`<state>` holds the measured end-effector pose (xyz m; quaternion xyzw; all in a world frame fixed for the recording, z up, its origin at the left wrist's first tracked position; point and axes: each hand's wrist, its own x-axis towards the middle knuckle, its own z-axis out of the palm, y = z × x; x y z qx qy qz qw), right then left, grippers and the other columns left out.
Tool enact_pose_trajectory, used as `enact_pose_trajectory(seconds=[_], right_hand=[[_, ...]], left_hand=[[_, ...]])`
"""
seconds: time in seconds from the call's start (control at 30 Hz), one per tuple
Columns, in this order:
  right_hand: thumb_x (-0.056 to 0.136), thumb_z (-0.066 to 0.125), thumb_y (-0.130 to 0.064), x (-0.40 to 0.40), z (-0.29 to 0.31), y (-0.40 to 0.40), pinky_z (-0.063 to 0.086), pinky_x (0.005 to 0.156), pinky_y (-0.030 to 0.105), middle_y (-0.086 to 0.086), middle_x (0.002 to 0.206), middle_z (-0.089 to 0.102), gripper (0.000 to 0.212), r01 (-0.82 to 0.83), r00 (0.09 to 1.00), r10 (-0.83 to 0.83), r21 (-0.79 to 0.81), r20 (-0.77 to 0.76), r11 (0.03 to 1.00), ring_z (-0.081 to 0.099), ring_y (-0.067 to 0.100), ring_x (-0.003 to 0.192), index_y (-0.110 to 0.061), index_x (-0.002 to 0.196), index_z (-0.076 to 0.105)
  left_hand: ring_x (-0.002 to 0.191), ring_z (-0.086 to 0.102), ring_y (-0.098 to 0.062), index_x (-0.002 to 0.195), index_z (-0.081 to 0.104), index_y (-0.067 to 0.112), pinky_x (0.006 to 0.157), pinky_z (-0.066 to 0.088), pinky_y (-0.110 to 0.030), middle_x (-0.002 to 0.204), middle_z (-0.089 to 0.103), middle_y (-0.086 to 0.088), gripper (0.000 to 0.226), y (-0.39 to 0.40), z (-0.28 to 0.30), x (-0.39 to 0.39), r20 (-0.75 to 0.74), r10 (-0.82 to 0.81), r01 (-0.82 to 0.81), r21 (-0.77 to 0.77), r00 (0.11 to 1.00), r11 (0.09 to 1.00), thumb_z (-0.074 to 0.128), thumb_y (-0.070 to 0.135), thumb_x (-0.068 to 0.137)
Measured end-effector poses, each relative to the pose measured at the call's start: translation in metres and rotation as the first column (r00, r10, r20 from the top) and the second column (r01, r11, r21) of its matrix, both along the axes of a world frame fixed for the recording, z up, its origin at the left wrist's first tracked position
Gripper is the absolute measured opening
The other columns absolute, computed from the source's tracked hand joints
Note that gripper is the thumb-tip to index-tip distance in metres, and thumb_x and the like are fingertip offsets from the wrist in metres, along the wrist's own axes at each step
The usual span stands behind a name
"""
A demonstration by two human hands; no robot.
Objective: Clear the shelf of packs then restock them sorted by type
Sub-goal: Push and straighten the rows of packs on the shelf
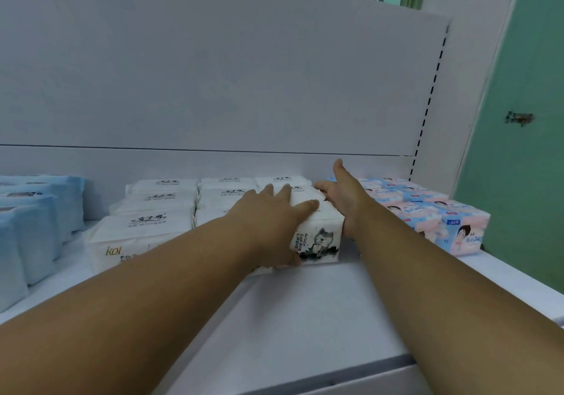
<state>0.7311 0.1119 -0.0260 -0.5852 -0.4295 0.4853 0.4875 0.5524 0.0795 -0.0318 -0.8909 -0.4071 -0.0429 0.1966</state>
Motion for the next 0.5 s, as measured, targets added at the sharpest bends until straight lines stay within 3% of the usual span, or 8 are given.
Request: enact_pose_trajectory(seconds=[0.07,0.17,0.23,0.3,0.4,0.5], right_hand=[[0.102,0.008,-0.057,-0.003,0.003,0.002,0.052,0.053,0.014,0.008,0.111,0.062,0.078,-0.008,0.999,0.007,0.014,0.05,1.0,0.063,0.018,0.079,-0.001,0.14,0.047],[0.1,0.007,-0.062,-0.005,0.001,0.016,0.049,0.089,0.019,0.011,0.143,0.051,0.082,-0.013,0.995,0.006,0.063,0.098,0.998,0.057,0.024,0.12,-0.003,0.145,0.043],[0.096,0.01,-0.068,-0.002,-0.005,0.023,0.044,0.101,0.025,0.008,0.145,0.051,0.085,0.007,0.993,-0.013,0.057,0.114,0.998,0.052,0.023,0.128,-0.009,0.143,0.048],[0.094,0.012,-0.072,-0.001,-0.007,0.023,0.042,0.108,0.033,0.008,0.14,0.056,0.086,-0.003,0.995,-0.001,0.032,0.103,0.999,0.055,0.025,0.125,-0.011,0.139,0.053],[0.097,0.018,-0.068,-0.001,-0.006,0.02,0.049,0.099,0.036,0.011,0.127,0.065,0.079,-0.066,0.991,0.062,0.03,0.117,0.997,0.063,0.027,0.115,-0.012,0.137,0.055],[0.095,0.03,-0.069,-0.009,0.004,0.012,0.053,0.094,0.04,0.009,0.118,0.068,0.07,-0.009,0.932,0.013,-0.014,0.363,1.0,0.067,0.028,0.105,-0.016,0.131,0.059]], left_hand=[[0.139,0.031,-0.034,0.153,0.004,0.041,0.108,0.036,-0.046,0.158,0.023,-0.011,0.101,0.0,0.0,0.0,-0.001,-0.005,0.005,-0.008,1.0,1.0,0.064,0.067,0.077],[0.138,0.033,-0.033,0.153,0.002,0.04,0.107,0.037,-0.045,0.157,0.024,-0.012,0.1,0.003,0.0,0.0,-0.007,-0.008,0.008,-0.01,1.0,1.0,0.063,0.067,0.079],[0.137,0.034,-0.034,0.153,0.002,0.039,0.107,0.038,-0.045,0.157,0.024,-0.014,0.098,0.004,0.0,0.0,-0.012,-0.013,0.013,-0.01,1.0,1.0,0.062,0.066,0.08],[0.137,0.035,-0.033,0.153,0.002,0.04,0.106,0.038,-0.045,0.157,0.025,-0.013,0.097,0.004,-0.001,0.0,-0.009,-0.015,0.015,-0.021,1.0,1.0,0.062,0.064,0.081],[0.135,0.038,-0.033,0.153,0.005,0.04,0.105,0.039,-0.045,0.153,0.031,-0.011,0.096,0.002,0.001,-0.001,-0.005,-0.017,0.017,-0.031,1.0,0.999,0.063,0.064,0.08],[0.127,0.042,-0.029,0.152,0.009,0.04,0.098,0.043,-0.042,0.144,0.039,-0.007,0.098,-0.001,0.004,-0.003,-0.005,-0.017,0.016,-0.054,1.0,0.998,0.067,0.065,0.076]])
